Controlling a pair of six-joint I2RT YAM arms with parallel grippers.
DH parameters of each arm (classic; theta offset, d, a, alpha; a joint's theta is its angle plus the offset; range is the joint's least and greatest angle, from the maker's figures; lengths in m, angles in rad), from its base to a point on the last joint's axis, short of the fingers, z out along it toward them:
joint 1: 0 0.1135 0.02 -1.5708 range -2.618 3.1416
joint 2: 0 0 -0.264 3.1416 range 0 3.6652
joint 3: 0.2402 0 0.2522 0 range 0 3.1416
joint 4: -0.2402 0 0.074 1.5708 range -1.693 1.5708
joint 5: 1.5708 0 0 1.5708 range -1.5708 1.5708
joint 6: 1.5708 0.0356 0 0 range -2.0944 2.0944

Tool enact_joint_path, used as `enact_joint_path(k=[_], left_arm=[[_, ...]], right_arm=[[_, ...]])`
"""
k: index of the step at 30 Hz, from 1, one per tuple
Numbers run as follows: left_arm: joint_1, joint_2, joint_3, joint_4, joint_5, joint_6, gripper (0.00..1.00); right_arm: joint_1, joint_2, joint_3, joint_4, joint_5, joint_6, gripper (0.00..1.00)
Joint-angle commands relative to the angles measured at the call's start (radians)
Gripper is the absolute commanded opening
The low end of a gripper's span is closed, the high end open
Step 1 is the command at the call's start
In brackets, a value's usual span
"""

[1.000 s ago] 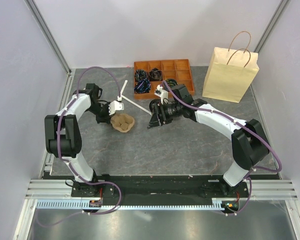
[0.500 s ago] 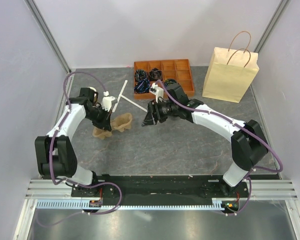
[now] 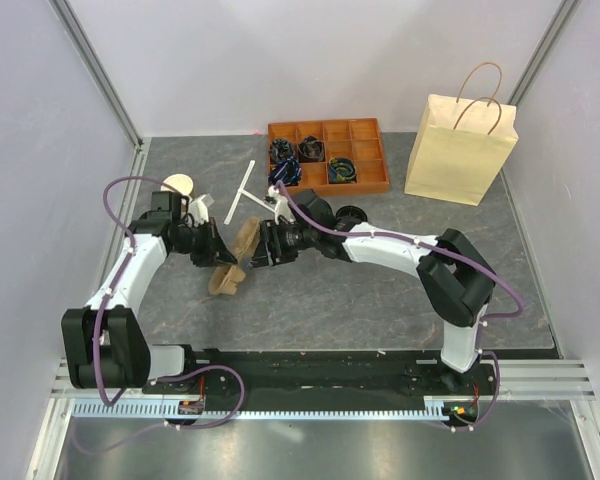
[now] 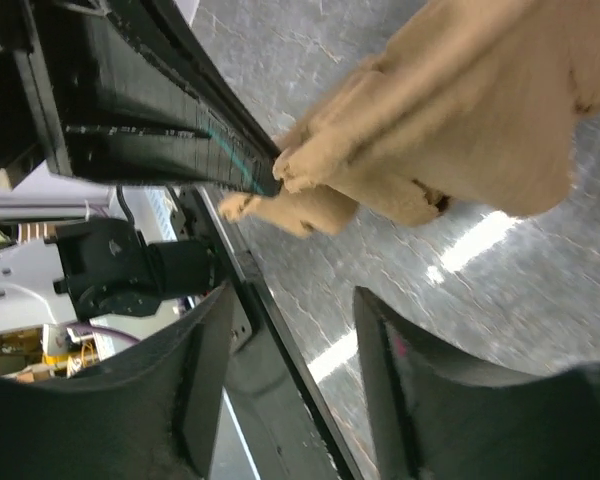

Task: Pack the takeout coffee

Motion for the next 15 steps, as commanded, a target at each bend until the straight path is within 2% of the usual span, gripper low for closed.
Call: enact_joint_path(k=[1, 3, 6, 11, 15], left_arm=[[0.041, -0.075, -0.050, 0.125, 0.120, -0.236, 0.02], [0.059, -0.086, -0.076, 0.140, 0.149, -0.282, 0.02], [0.073, -0.106, -0.106, 0.171, 0.168, -0.338, 0.02], [0.075, -0.147, -0.160, 0.225, 0.186, -0.427, 0.02], [0.076, -0.178, -0.200, 0.238, 0.179, -0.468, 0.02]], right_arm=[[0.011, 0.031, 0.076, 0.102, 0.065, 0.086, 0.55], [0.011, 0.041, 0.066, 0.154, 0.041, 0.139, 0.45], [0.010, 0.048, 0.063, 0.196, 0.022, 0.181, 0.37], [0.013, 0.057, 0.073, 0.197, 0.036, 0.210, 0.39], [0.012, 0.055, 0.092, 0.138, 0.071, 0.210, 0.46]])
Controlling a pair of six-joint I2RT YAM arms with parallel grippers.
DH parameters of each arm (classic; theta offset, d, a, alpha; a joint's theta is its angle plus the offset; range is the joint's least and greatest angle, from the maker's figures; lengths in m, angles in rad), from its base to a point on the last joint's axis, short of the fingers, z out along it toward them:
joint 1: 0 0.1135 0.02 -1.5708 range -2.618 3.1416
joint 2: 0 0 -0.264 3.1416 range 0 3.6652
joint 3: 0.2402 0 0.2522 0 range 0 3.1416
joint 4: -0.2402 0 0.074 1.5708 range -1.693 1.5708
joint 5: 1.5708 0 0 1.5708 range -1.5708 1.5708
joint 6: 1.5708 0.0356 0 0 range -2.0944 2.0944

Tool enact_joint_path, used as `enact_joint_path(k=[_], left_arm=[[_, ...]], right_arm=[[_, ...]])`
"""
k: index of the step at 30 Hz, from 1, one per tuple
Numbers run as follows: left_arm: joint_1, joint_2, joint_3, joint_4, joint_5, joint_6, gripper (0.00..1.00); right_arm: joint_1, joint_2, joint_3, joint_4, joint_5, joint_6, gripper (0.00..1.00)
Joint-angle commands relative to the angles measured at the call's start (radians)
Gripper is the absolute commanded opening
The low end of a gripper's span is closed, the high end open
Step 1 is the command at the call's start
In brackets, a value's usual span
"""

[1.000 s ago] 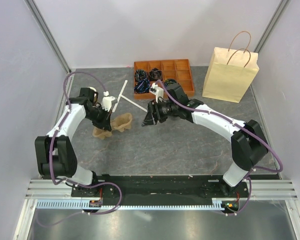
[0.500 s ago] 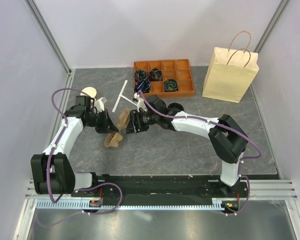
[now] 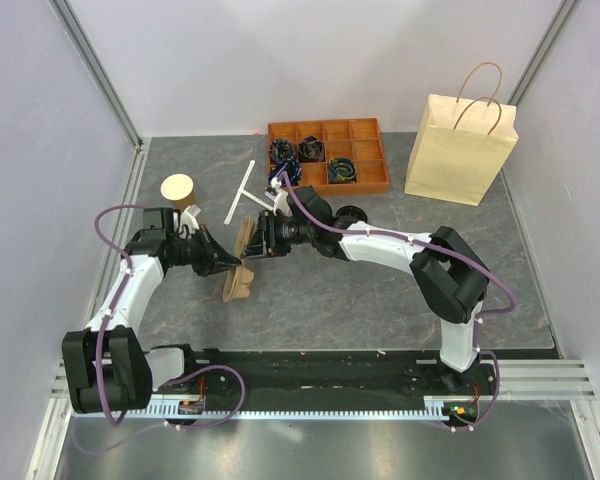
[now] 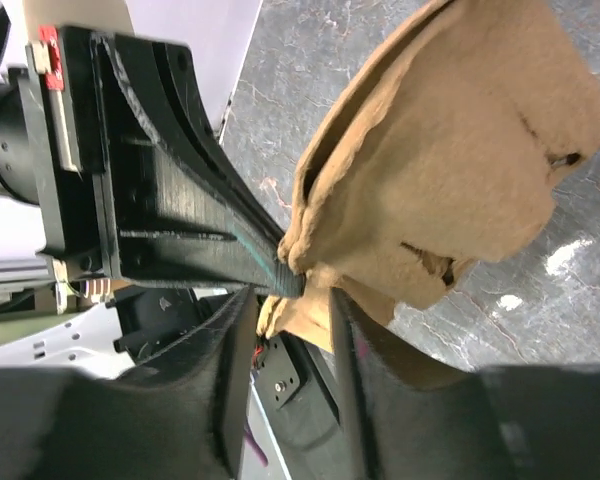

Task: Pack the takeout coffee

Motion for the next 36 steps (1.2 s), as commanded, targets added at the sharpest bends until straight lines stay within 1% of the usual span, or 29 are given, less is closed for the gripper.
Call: enact_joint_path(k=[1, 3, 7, 13, 15, 17, 19, 22, 23, 25, 27, 29, 31, 33, 36], left_arm=[[0.007, -0.057, -0.029, 0.066, 0.040, -0.123, 0.02], [0.009, -0.077, -0.046, 0.077, 0.046, -0.144, 0.02], [0.009, -0.094, -0.064, 0.086, 0.060, -0.190, 0.02], [0.017, -0.117, -0.082, 0.114, 0.064, -0.239, 0.02], [0.021, -0.128, -0.098, 0.123, 0.061, -0.270, 0.02], [0.027, -0.137, -0.119, 0.150, 0.073, -0.299, 0.02], [0.030, -0.157, -0.133, 0.184, 0.081, -0.341, 0.02], [0.030, -0.180, -0.155, 0.201, 0.087, -0.370, 0.02], [0.032, -0.181, -0.162, 0.204, 0.086, -0.373, 0.02], [0.032, -0.189, -0.171, 0.213, 0.086, -0.382, 0.02], [0.032, -0.194, -0.174, 0.218, 0.078, -0.390, 0.02], [0.032, -0.198, -0.184, 0.226, 0.075, -0.401, 0.02], [0.032, -0.198, -0.196, 0.233, 0.072, -0.408, 0.02], [0.038, -0.198, -0.204, 0.236, 0.071, -0.414, 0.02], [0.038, -0.195, -0.205, 0.238, 0.075, -0.422, 0.02]], right_arm=[[0.002, 0.003, 0.072, -0.035, 0.052, 0.010, 0.46], [0.001, 0.003, 0.101, -0.098, 0.095, -0.014, 0.46], [0.001, 0.003, 0.138, -0.142, 0.128, -0.071, 0.45], [0.004, -0.013, 0.137, -0.205, 0.168, -0.117, 0.43], [0.007, -0.028, 0.137, -0.236, 0.191, -0.131, 0.48], [0.005, -0.037, 0.137, -0.267, 0.201, -0.136, 0.57], [0.005, -0.056, 0.129, -0.282, 0.215, -0.143, 0.59], [0.005, -0.063, 0.117, -0.284, 0.197, -0.133, 0.64], [0.005, -0.062, 0.114, -0.265, 0.188, -0.116, 0.67], [0.005, -0.057, 0.106, -0.245, 0.168, -0.101, 0.70], [0.007, -0.051, 0.106, -0.233, 0.157, -0.084, 0.71], [0.008, -0.045, 0.109, -0.227, 0.154, -0.081, 0.73], [0.012, -0.043, 0.114, -0.222, 0.149, -0.077, 0.80], [0.015, -0.043, 0.111, -0.219, 0.145, -0.077, 0.93], [0.018, -0.046, 0.103, -0.218, 0.151, -0.082, 0.93]])
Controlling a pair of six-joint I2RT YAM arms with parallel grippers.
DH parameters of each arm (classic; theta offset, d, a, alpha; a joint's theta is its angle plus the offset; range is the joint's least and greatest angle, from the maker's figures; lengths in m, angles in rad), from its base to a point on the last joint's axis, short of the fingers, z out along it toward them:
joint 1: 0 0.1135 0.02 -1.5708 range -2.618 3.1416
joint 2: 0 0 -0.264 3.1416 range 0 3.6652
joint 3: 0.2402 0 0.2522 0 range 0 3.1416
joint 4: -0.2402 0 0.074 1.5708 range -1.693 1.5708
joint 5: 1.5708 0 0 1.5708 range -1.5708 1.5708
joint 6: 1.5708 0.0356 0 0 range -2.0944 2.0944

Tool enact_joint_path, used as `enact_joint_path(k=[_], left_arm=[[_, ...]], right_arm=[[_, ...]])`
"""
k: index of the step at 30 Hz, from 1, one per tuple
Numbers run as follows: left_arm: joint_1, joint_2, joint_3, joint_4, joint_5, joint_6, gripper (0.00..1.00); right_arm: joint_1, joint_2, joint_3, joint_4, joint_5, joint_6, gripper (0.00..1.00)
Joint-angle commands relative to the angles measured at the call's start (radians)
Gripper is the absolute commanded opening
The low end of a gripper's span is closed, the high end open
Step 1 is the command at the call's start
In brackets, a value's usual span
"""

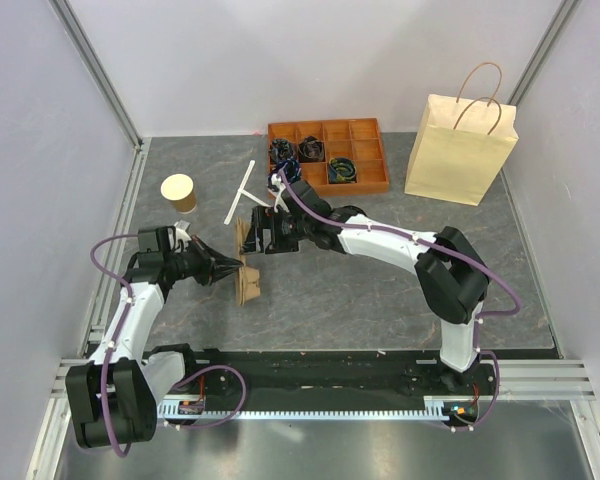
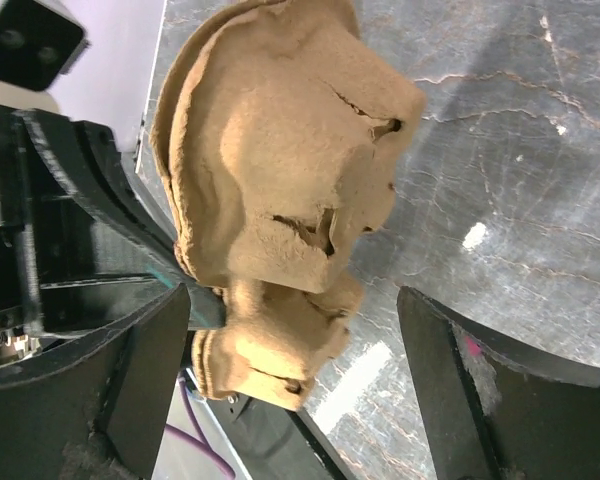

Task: Pack the takeout coffee

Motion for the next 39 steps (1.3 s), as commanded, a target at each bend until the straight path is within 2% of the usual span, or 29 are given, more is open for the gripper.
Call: enact_joint_path(k=[1, 39], left_arm=[[0.005, -0.013, -0.008, 0.038, 0.030, -0.047, 0.02], [0.007, -0.026, -0.022, 0.128, 0.106, -0.098, 0.02]], right_arm=[[0.014, -0.040, -0.002, 0.048, -0.018, 0.010, 0.92], [0.031, 0.026, -0.022, 0.026, 0.091, -0.084, 0.75]])
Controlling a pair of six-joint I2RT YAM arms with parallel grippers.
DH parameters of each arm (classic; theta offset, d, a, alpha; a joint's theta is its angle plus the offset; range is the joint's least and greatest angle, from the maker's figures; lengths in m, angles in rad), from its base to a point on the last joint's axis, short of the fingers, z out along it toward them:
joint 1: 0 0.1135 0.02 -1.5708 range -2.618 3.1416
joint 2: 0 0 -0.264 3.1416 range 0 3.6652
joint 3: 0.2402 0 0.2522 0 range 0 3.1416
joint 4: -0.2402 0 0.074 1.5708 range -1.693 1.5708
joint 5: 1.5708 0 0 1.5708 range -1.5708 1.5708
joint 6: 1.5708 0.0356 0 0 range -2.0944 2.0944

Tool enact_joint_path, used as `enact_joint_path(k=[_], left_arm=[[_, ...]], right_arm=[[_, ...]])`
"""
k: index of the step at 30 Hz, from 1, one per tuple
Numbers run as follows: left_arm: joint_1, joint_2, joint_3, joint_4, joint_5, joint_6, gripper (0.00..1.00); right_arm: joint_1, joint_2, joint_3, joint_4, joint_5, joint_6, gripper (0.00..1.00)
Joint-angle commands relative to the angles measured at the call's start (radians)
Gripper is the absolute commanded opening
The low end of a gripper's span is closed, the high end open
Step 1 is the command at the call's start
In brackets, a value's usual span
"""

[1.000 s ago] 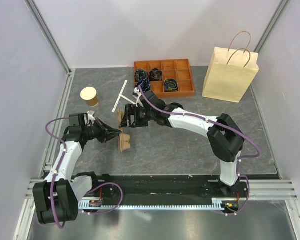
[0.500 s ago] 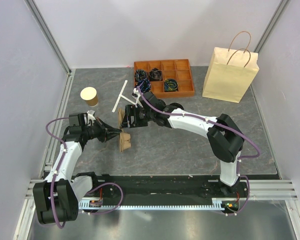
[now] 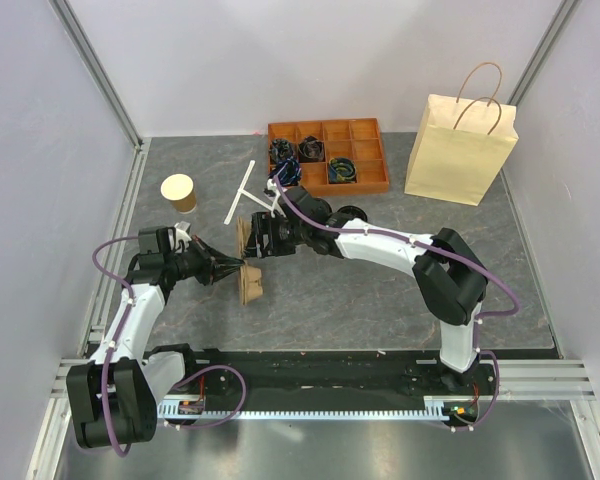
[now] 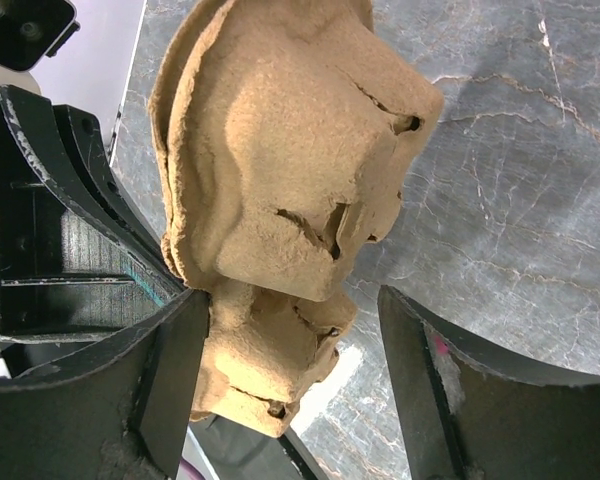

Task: Pack the takeout coffee

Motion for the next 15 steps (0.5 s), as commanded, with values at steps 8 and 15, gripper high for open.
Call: enact_joint_path(k=[8, 15], left_arm=[[0.003, -0.050, 0.010, 0.070, 0.068, 0.008, 0.02], [0.005, -0.070, 0.005, 0.047, 0.038, 0.042, 0.02]], right_arm=[[0.010, 0.051, 0.022, -0.045, 0.088, -0.077, 0.70], [0.013, 0.051, 0.016, -0.078, 0.133, -0.131, 0.67]])
